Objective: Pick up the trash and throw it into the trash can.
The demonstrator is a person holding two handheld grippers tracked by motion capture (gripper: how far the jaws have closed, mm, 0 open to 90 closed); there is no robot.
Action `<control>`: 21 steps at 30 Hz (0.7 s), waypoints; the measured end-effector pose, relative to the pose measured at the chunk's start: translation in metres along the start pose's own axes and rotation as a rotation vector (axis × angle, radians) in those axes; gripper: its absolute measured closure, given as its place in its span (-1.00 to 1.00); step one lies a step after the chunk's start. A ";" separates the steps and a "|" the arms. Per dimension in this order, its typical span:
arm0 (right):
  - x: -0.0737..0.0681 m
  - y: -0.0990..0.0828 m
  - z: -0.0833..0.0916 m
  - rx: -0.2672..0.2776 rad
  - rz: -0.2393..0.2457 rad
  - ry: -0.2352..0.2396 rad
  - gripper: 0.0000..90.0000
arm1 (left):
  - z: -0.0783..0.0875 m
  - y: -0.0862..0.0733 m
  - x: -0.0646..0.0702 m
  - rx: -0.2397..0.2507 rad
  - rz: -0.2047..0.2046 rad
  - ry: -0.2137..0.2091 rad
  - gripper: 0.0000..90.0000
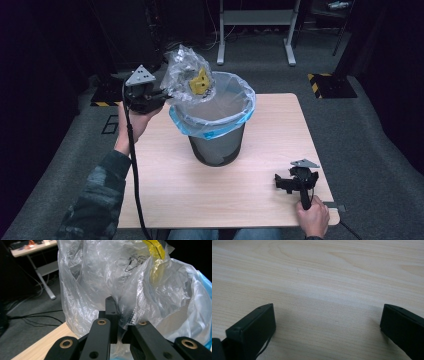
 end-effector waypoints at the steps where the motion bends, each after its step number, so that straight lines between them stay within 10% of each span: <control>1: 0.000 0.000 0.000 0.001 0.000 0.000 -1.00 | -0.003 0.001 0.002 -0.001 0.004 -0.004 0.96; 21: 0.000 0.000 0.000 -0.002 -0.005 -0.002 -1.00 | -0.044 -0.008 0.027 -0.107 -0.001 -0.064 0.95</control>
Point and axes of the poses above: each handheld gripper's, and its own axes: z roughly backward along the jaws, y roughly out of its top, x roughly to its right, the point moved 8 cm from there along -z, roughly forward along the jaws, and after that the axes turned 12 degrees about y, right-handed, at the moved point
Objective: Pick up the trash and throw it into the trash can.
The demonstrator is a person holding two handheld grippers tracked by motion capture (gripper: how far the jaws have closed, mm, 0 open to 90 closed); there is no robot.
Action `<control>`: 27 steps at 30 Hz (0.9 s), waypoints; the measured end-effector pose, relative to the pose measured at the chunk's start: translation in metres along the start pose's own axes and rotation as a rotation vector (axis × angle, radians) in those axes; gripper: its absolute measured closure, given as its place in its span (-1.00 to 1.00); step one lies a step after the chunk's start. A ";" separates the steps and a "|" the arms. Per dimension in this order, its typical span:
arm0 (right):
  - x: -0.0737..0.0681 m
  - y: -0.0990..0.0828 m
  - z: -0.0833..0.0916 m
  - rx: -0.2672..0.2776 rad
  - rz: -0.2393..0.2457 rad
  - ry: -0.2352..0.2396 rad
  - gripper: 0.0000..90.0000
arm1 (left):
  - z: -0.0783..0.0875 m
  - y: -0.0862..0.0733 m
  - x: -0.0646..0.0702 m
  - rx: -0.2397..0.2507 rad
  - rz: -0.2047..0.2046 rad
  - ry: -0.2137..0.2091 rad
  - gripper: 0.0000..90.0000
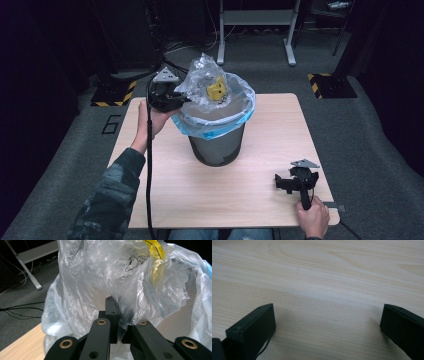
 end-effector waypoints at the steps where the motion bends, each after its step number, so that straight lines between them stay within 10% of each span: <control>1: 0.000 0.000 0.000 0.000 0.000 0.000 -1.00 | 0.000 0.000 0.000 0.000 0.000 0.000 0.95; 7: 0.000 0.000 0.000 0.000 0.000 0.000 -1.00 | -0.008 -0.005 0.001 -0.040 0.006 0.000 0.83; 16: 0.000 0.000 0.000 0.000 0.000 0.000 -1.00 | -0.006 -0.011 0.001 -0.080 0.033 -0.026 -0.50; 27: 0.000 0.000 0.000 0.000 0.000 0.000 -1.00 | 0.006 -0.013 -0.009 -0.084 0.053 -0.018 -1.00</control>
Point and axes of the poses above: each handheld gripper's, and its own axes: z roughly backward along the jaws, y roughly out of its top, x roughly to its right, the point moved 8 cm from there along -z, roughly forward along the jaws, and after that the axes turned 12 degrees about y, right-handed, at the moved point
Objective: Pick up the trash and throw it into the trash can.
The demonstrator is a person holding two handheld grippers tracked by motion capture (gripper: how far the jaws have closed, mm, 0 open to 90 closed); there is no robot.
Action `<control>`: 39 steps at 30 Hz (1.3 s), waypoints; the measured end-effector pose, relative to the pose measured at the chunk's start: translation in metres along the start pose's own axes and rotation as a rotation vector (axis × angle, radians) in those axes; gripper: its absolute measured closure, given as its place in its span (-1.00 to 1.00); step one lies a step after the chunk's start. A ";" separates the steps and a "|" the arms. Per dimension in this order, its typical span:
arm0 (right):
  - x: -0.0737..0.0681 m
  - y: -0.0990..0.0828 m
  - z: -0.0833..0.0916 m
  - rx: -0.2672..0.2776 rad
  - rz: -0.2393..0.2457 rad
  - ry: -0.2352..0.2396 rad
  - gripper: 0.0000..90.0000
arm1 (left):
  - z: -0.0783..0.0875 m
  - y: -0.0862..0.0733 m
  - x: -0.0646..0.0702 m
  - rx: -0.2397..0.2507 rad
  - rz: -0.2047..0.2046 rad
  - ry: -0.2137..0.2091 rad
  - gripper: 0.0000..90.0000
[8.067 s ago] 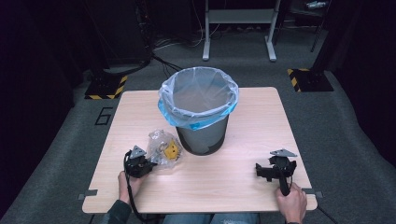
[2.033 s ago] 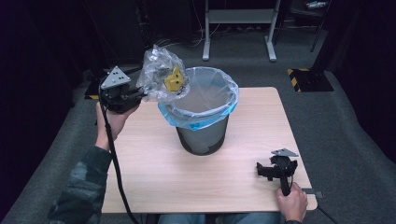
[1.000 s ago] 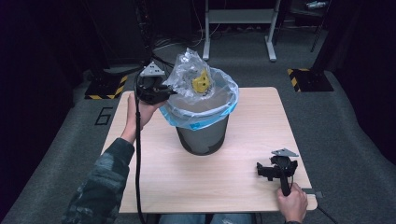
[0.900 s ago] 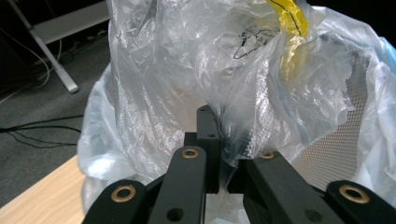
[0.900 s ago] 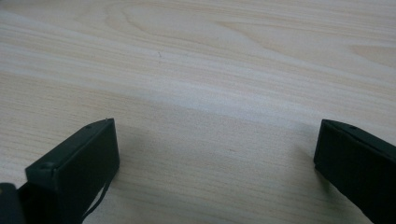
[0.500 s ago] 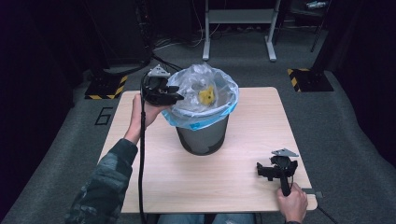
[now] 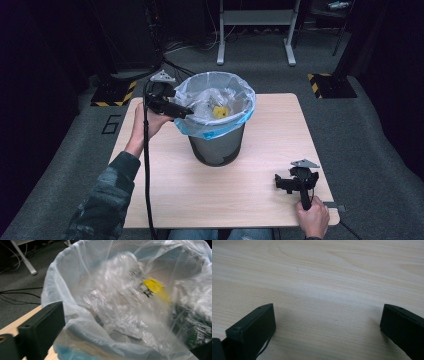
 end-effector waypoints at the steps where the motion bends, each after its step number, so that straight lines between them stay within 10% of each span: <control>1: 0.000 0.000 0.000 0.000 -0.001 0.000 -1.00 | 0.001 0.000 0.000 0.003 0.005 0.002 -1.00; 20: 0.000 0.000 0.000 0.000 -0.004 0.000 -1.00 | 0.012 -0.008 0.027 -0.011 -0.092 -0.073 -1.00; 30: 0.000 0.000 0.000 -0.004 0.000 0.003 -1.00 | 0.025 -0.056 0.024 0.023 -0.074 -0.049 -1.00; 39: 0.000 0.000 0.000 -0.004 0.000 0.003 -1.00 | 0.004 -0.130 0.004 -0.042 -0.023 0.006 -1.00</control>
Point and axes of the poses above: each handheld gripper's, and its own axes: z roughly backward along the jaws, y roughly out of its top, x roughly to its right, the point moved 8 cm from there along -z, roughly forward along the jaws, and after that the axes turned 12 degrees about y, right-handed, at the moved point
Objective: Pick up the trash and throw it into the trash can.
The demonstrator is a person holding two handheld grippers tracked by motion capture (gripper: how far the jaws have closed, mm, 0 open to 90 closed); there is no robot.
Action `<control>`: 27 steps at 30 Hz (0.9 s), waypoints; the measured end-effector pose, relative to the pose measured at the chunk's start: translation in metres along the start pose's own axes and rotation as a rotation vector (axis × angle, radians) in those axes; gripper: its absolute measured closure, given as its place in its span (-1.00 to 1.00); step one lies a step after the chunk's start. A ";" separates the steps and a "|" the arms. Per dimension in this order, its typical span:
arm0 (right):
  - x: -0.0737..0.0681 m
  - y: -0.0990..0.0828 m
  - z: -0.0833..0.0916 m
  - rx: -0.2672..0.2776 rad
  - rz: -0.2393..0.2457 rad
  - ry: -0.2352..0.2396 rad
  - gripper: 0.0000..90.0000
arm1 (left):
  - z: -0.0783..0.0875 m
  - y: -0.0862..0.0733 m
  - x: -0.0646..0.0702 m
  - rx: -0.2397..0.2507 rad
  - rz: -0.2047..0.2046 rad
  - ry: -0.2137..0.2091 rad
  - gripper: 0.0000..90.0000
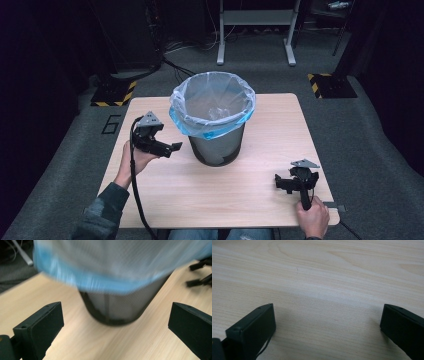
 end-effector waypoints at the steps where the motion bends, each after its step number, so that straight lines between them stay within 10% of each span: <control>1: 0.000 0.000 0.000 0.000 0.000 0.000 -1.00 | -0.004 -0.008 -0.001 -0.009 0.005 0.007 -1.00; 17: 0.000 0.000 0.000 0.003 -0.004 -0.003 -1.00 | -0.052 -0.130 -0.010 -0.125 0.108 -0.016 -1.00; 22: 0.000 0.000 0.000 0.002 -0.004 -0.003 -1.00 | -0.062 -0.161 -0.011 -0.167 0.095 -0.038 -1.00; 27: 0.000 0.000 0.000 0.005 -0.005 -0.004 -1.00 | -0.060 -0.170 -0.014 -0.133 0.049 0.033 -1.00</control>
Point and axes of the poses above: each handheld gripper's, and its own axes: z roughly backward along the jaws, y roughly out of its top, x roughly to its right, the point moved 8 cm from there along -z, roughly forward along the jaws, and after that the axes turned 12 degrees about y, right-handed, at the moved point
